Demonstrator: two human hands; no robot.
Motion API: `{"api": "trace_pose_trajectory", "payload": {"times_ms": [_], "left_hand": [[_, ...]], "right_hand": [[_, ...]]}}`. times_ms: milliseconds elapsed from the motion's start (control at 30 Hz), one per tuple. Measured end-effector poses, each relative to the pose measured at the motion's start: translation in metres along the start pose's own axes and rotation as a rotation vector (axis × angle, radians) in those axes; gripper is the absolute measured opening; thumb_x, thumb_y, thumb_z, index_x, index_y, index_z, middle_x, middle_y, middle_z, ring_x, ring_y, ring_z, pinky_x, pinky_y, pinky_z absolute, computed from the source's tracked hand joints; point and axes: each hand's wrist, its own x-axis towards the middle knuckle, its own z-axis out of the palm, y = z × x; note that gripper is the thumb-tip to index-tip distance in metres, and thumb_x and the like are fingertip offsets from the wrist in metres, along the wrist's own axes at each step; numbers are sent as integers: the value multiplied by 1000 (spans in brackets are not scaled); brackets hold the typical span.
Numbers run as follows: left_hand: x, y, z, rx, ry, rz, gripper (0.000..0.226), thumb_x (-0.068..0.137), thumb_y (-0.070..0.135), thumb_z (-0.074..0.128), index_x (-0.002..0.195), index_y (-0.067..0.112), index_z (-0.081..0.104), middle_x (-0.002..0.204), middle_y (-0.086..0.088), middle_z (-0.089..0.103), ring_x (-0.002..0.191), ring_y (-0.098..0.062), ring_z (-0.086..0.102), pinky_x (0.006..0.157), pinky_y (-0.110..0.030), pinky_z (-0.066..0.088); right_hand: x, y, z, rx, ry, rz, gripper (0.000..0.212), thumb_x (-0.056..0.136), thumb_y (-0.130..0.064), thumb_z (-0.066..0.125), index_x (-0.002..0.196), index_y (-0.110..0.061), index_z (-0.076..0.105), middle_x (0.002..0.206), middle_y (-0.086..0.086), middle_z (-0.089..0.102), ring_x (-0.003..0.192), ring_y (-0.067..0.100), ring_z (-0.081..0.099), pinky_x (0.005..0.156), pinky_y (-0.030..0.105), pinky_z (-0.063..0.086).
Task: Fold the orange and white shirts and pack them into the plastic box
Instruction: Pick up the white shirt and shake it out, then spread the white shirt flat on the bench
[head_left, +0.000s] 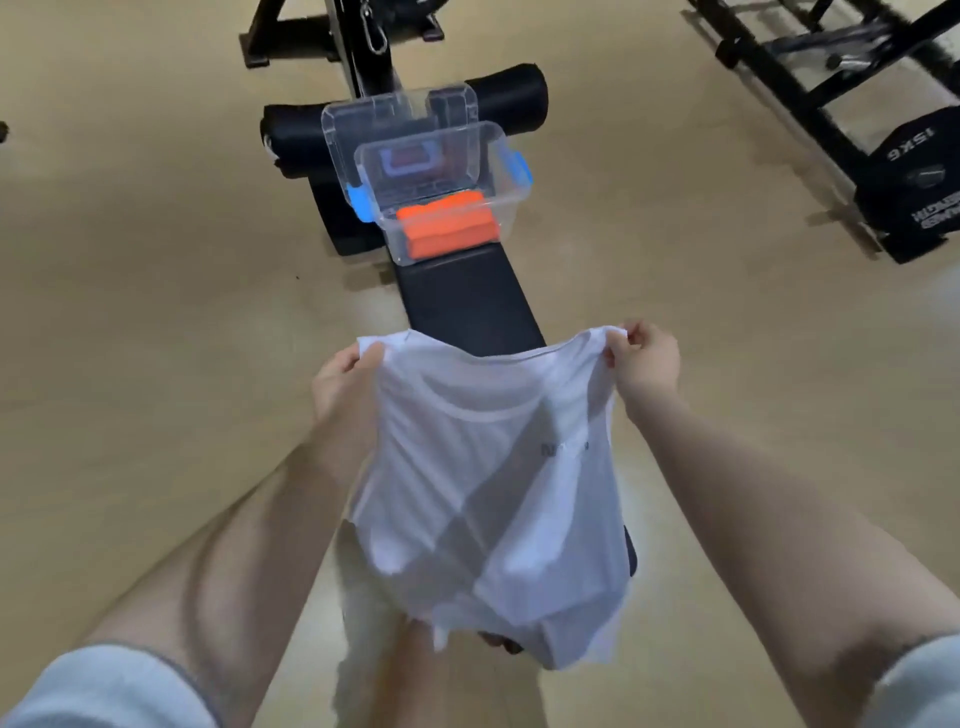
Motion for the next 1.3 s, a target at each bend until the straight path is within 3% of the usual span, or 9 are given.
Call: {"api": "trace_pose_trajectory", "payload": {"times_ms": [167, 367, 667, 767, 867, 1000, 1067, 1200, 1300], "left_hand": [[119, -30, 30, 77, -63, -38, 12, 79, 19, 63, 74, 9, 59, 74, -7, 46, 69, -16, 41, 67, -27, 35], [214, -62, 70, 54, -45, -112, 10, 84, 15, 61, 84, 6, 65, 82, -10, 53, 76, -19, 47, 71, -32, 40], [296, -88, 120, 107, -52, -50, 14, 90, 14, 51, 81, 22, 58, 83, -2, 60, 82, -20, 54, 80, -35, 50], [298, -102, 129, 259, -138, 4, 13, 88, 17, 49, 100, 16, 55, 100, -5, 59, 99, -23, 54, 88, -35, 44], [270, -126, 126, 546, -152, 5, 59, 88, 22, 48, 142, 8, 28, 148, -11, 31, 135, -23, 34, 113, -34, 29], [188, -168, 125, 1112, -294, 333, 67, 92, 19, 49, 148, 9, 13, 158, -11, -1, 146, -24, 5, 116, -33, 11], [144, -184, 126, 1217, -418, 398, 64, 93, 20, 46, 148, 9, 15, 158, -12, -3, 146, -25, 2, 118, -36, 6], [56, -231, 124, 1393, -550, 511, 57, 85, 29, 37, 136, 3, 40, 147, -23, 35, 137, -34, 31, 108, -36, 14], [1, -265, 110, 1479, -512, 534, 54, 84, 33, 35, 130, 5, 40, 142, -21, 41, 132, -29, 24, 103, -37, 17]], "right_hand": [[86, 0, 76, -52, -13, 69, 15, 87, -18, 46, 87, -14, 61, 81, 9, 63, 77, 24, 55, 77, 37, 50], [166, 4, 142, -114, 74, 76, 18, 88, -11, 38, 80, -16, 53, 83, 4, 61, 80, 25, 52, 53, 21, 32], [254, 14, 192, -113, 7, -36, 27, 92, -16, 40, 113, -13, 57, 100, 3, 61, 93, 20, 55, 77, 22, 39], [253, 38, 195, 10, -297, 46, 57, 95, -11, 41, 147, -23, 19, 143, 11, 43, 129, 22, 44, 107, 31, 35], [230, 65, 182, 26, -396, 130, 71, 96, -5, 37, 149, -25, -6, 151, 10, 28, 136, 19, 34, 103, 29, 32], [189, 121, 136, -67, -397, 263, 59, 95, -13, 42, 148, -17, 16, 145, 10, 40, 124, 21, 46, 97, 27, 34], [161, 151, 113, -164, -430, 311, 48, 95, -16, 44, 142, -11, 33, 140, 12, 46, 125, 25, 47, 103, 31, 34], [88, 210, 58, -397, -592, 326, 37, 98, -27, 39, 111, 1, 61, 118, 21, 62, 108, 33, 56, 83, 32, 39], [36, 239, 28, -278, -674, 420, 42, 98, -37, 35, 114, -7, 60, 114, 11, 63, 106, 29, 57, 91, 35, 43]]}}
